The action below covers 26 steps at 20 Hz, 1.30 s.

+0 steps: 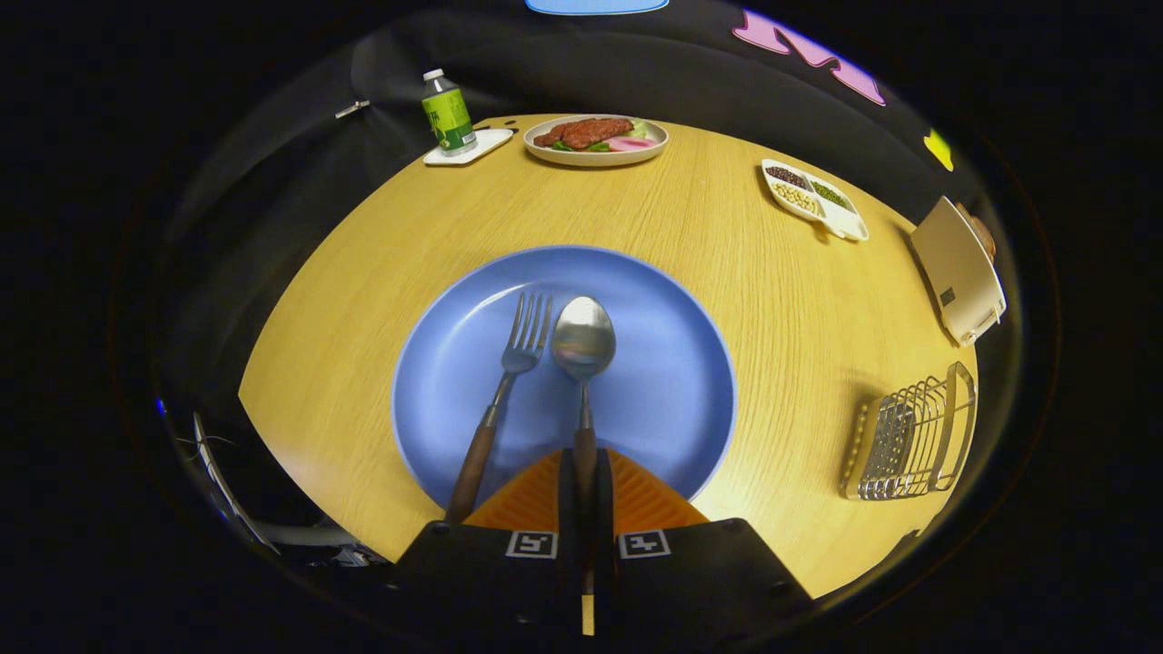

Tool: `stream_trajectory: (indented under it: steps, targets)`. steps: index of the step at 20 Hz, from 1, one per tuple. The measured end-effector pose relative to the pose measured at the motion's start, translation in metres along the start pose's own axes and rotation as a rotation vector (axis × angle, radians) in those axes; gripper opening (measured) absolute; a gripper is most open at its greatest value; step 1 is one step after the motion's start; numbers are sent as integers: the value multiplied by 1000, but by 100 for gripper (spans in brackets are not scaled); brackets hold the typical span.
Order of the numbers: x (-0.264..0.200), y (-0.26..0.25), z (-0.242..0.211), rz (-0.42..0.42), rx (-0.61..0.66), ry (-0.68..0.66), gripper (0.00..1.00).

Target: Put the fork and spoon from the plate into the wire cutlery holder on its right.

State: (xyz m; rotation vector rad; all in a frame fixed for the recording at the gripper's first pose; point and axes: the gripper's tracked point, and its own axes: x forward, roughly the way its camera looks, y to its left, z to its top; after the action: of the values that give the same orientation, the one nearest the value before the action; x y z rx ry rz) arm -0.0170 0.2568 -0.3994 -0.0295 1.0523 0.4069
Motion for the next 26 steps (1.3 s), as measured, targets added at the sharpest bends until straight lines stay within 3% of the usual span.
stream_trajectory:
  steps: [8, 14, 21, 26]
  targets:
    - [-61, -21, 42, 38, 63, -132, 10]
    - [-130, -91, 52, -16, 116, -181, 10]
    - [-174, -193, 2, -131, 126, 0, 10]
    - [-179, -225, -26, -121, 167, 150, 10]
